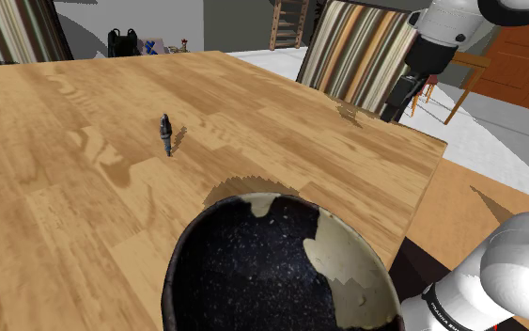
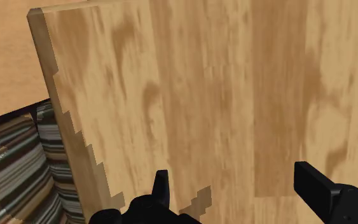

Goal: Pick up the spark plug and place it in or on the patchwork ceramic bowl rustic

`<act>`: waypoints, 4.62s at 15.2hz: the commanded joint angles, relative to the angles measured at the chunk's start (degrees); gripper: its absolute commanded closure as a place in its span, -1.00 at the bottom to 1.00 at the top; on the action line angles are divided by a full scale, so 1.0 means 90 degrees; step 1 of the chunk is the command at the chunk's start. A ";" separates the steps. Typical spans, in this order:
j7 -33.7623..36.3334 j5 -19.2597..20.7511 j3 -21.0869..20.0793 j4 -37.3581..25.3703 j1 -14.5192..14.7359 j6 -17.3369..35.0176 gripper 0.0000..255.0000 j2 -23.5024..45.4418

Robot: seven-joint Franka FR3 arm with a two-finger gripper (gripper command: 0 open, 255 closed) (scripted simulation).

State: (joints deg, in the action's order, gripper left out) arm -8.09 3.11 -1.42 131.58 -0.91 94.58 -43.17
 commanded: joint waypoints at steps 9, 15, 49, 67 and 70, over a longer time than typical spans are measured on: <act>0.0291 -0.1057 -0.0304 0.0464 0.0592 0.1422 -1.00 0.0370; 0.0373 -0.1824 -0.0569 0.0560 0.1069 0.2532 -1.00 0.0846; -0.0377 -0.4414 -0.1709 -0.1520 0.2979 0.6713 -1.00 0.4331; -0.0172 -0.4228 -0.1701 -0.1682 0.2940 0.6499 1.00 0.4263; 0.0018 -0.4058 -0.1693 -0.1859 0.2903 0.6281 1.00 0.4207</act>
State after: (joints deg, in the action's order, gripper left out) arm -8.38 -33.81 -16.71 115.26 25.33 151.74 -5.09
